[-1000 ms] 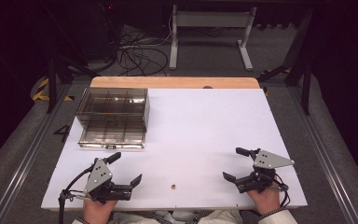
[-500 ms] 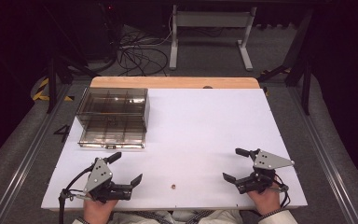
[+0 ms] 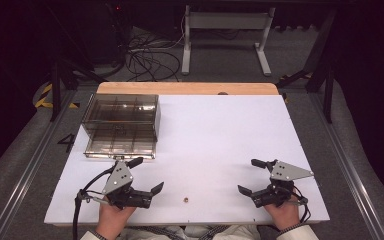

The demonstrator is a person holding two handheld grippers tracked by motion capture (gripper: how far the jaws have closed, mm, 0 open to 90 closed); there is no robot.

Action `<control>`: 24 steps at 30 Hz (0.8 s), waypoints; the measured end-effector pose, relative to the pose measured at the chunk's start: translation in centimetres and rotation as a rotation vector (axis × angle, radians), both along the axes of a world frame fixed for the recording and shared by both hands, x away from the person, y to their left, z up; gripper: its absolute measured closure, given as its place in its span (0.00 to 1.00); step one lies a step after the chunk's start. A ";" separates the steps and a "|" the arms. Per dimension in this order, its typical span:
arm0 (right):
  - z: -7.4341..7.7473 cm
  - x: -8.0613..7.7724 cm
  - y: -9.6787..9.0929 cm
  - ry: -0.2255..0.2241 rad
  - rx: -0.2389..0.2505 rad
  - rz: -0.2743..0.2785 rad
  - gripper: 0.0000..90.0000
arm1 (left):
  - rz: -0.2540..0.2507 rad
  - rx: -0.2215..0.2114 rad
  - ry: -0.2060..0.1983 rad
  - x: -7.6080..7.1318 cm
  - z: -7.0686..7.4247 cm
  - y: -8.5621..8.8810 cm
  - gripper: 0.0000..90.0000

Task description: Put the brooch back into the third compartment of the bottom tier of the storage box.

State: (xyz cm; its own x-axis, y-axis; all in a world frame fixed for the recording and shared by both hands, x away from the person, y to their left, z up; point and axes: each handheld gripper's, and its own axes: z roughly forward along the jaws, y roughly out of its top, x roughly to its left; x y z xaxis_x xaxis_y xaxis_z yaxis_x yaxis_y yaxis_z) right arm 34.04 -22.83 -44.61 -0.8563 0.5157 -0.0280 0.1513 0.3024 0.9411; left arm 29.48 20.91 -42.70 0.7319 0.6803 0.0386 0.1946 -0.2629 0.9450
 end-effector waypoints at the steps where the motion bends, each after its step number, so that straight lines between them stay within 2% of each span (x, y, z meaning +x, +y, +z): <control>1: 0.0 0.0 0.0 0.000 0.000 0.000 0.02 | -0.008 0.001 0.003 0.1 0.1 -0.3 0.02; 5: 0.0 0.0 0.0 0.003 -0.002 0.003 0.02 | -0.040 0.000 0.002 0.8 0.6 -1.6 0.02; 7: 0.0 0.0 0.0 0.006 -0.001 0.003 0.02 | -0.048 -0.007 0.016 0.9 0.6 -2.0 0.02; 19: -0.2 0.2 0.1 0.017 -0.002 0.009 0.02 | -0.089 0.021 0.050 2.1 0.8 -3.6 0.04; 24: -0.2 0.2 0.2 0.018 -0.003 0.009 0.02 | -0.108 0.000 0.066 2.6 0.8 -4.4 0.04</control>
